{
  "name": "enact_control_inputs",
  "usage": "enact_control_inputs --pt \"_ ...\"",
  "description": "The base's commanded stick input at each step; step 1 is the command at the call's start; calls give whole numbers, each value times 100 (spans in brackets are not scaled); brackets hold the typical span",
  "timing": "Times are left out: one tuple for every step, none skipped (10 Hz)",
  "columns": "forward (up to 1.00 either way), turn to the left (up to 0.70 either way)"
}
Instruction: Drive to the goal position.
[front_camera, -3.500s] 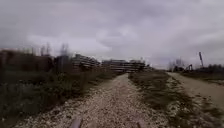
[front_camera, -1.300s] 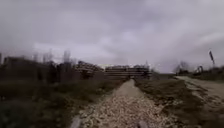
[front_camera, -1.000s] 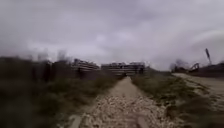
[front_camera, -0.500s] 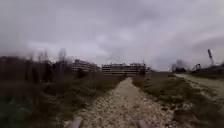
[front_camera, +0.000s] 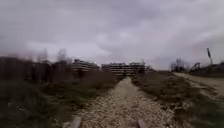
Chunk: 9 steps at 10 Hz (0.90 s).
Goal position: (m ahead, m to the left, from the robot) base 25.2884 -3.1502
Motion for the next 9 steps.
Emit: enact_control_inputs --pt "47 -8" --pt "50 -50" --pt "50 -50" --pt "50 -50" --pt "50 -50" --pt "50 -50" --pt "50 -50" --pt "50 -22" --pt "50 0"
